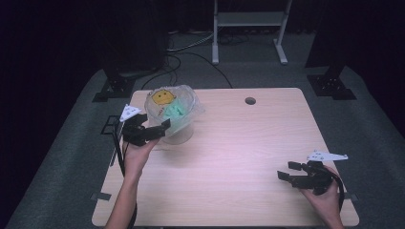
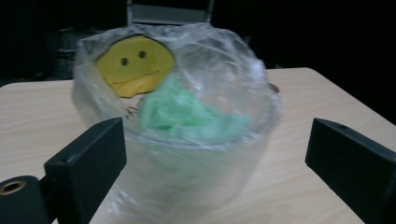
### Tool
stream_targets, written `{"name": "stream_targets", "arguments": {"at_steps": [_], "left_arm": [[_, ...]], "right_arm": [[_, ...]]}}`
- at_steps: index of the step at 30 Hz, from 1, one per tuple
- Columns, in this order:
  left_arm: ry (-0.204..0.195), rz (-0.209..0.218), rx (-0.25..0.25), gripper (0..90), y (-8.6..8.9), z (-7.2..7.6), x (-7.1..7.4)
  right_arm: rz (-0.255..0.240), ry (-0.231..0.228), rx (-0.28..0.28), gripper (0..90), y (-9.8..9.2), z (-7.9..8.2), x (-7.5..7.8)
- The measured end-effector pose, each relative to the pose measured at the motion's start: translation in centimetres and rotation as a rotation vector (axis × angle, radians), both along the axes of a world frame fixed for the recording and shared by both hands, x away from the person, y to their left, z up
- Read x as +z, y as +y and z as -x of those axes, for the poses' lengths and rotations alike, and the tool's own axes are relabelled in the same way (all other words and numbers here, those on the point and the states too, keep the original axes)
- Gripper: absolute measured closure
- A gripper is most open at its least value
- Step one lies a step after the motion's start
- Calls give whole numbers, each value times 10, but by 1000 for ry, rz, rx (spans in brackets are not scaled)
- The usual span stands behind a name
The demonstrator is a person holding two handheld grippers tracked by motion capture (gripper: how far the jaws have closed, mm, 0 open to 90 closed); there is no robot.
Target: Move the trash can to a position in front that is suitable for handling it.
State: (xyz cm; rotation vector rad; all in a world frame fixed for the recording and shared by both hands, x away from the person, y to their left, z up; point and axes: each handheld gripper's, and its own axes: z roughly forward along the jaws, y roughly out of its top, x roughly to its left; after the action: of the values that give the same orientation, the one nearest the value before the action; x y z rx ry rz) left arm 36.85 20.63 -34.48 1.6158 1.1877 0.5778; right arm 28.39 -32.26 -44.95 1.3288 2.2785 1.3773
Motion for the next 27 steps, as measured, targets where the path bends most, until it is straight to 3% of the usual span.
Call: {"name": "stream_targets", "arguments": {"at_steps": [6,13,15,20,22,27], "left_arm": [[62,18,71,102,6,-29,-2],[127,37,111,151,13,-47,-11],[140,50,108,211,15,-51,-13],[163,17,99,302,15,-56,-19],[166,31,90,332,17,-57,-19],[169,-24,52,363,14,-55,-15]], "right_arm": [[3,1,4,271,1,1,0],[7,-1,6,272,3,3,1],[6,2,4,272,3,3,1],[8,3,8,274,4,3,0],[10,4,7,274,4,4,0],[9,7,6,274,5,4,-1]]}}
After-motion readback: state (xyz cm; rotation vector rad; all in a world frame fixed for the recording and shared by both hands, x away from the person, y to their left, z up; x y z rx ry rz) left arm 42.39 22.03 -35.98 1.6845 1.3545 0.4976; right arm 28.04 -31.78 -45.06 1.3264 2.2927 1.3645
